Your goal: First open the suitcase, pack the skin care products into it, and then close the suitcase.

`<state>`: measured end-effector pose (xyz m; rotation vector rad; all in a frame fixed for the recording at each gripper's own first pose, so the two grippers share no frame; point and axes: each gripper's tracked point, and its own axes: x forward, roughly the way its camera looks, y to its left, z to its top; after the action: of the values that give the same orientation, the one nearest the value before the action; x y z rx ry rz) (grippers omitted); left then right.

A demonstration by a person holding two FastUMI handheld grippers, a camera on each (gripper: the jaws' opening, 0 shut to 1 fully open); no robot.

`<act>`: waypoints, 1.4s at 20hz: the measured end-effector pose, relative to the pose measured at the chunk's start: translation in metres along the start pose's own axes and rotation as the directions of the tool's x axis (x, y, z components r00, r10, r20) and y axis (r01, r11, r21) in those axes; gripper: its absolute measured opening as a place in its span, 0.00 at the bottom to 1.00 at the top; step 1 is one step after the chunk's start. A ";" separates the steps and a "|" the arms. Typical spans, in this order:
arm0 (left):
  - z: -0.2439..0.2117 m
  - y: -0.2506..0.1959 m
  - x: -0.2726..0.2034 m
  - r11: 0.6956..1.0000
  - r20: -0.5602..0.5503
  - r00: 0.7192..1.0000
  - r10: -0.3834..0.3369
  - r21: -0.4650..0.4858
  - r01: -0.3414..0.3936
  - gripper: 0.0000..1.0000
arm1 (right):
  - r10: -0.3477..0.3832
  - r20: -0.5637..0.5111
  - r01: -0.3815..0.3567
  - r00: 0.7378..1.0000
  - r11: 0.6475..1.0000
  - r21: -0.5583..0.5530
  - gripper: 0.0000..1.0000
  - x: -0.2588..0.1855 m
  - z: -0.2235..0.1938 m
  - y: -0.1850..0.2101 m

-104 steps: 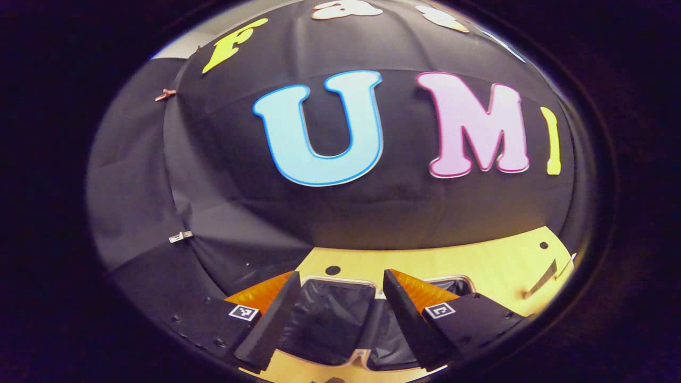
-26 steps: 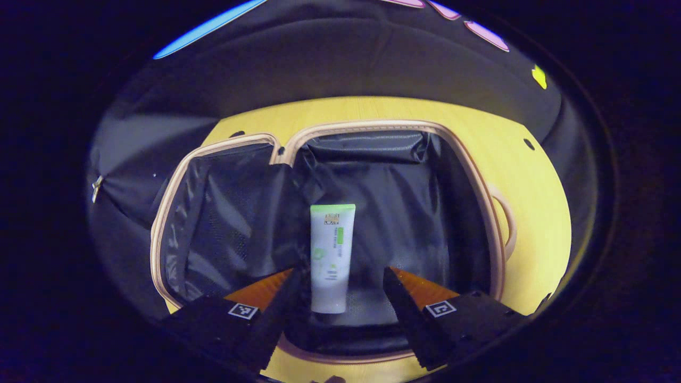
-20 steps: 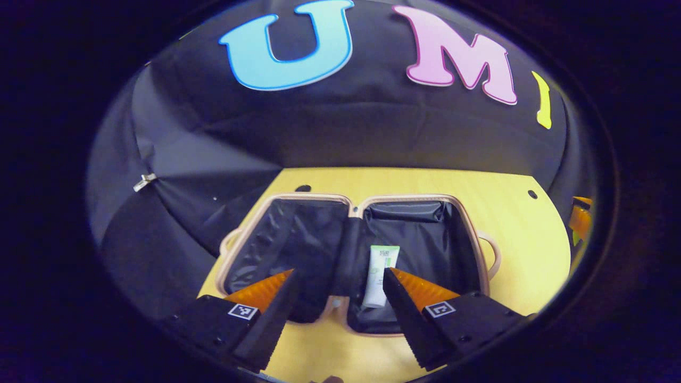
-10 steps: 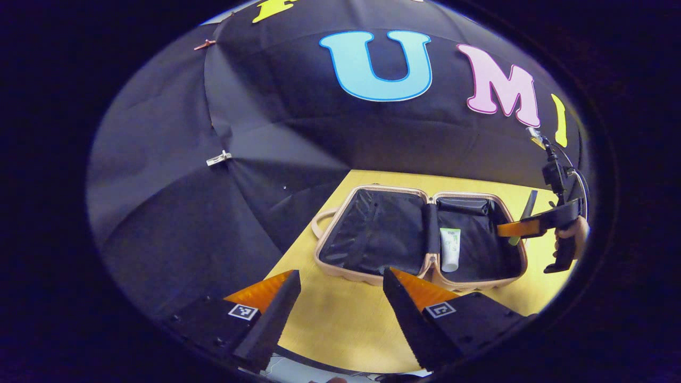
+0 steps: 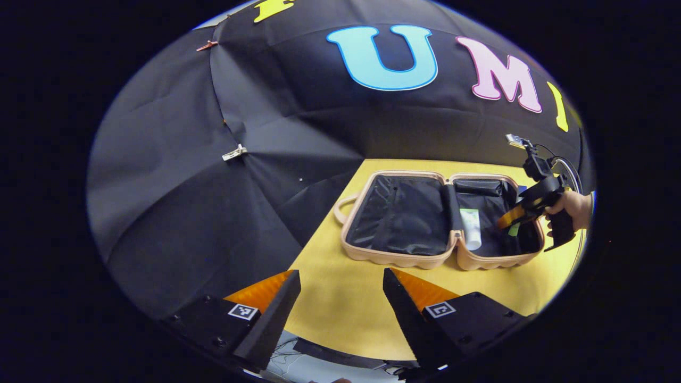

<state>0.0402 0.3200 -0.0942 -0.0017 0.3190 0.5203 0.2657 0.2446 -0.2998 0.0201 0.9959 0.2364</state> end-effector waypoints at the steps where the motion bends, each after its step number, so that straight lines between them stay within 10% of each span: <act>1: -0.001 0.005 0.001 1.000 -0.004 1.000 0.005 -0.019 -0.005 0.98 | 0.009 0.011 -0.009 1.000 1.000 0.011 0.46 -0.005 0.003 0.003; 6: 0.006 0.028 0.027 0.993 -0.009 0.999 0.034 -0.111 -0.034 0.98 | 0.061 0.182 -0.045 0.981 0.995 -0.088 1.00 -0.068 0.020 0.017; 20: 0.074 0.042 0.268 0.853 -0.030 0.974 -0.223 -0.490 0.180 0.96 | 0.038 0.402 -0.044 0.915 0.999 0.005 0.98 -0.232 -0.078 -0.032; 28: 0.042 -0.003 0.330 0.726 -0.154 0.870 -0.468 -0.629 0.279 0.79 | -0.003 0.330 0.021 0.944 0.998 -0.052 0.98 -0.251 -0.150 -0.032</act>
<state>0.3240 0.4821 -0.1539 -0.7587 0.4347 0.1837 0.0160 0.1482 -0.1772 0.0029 0.6548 0.2401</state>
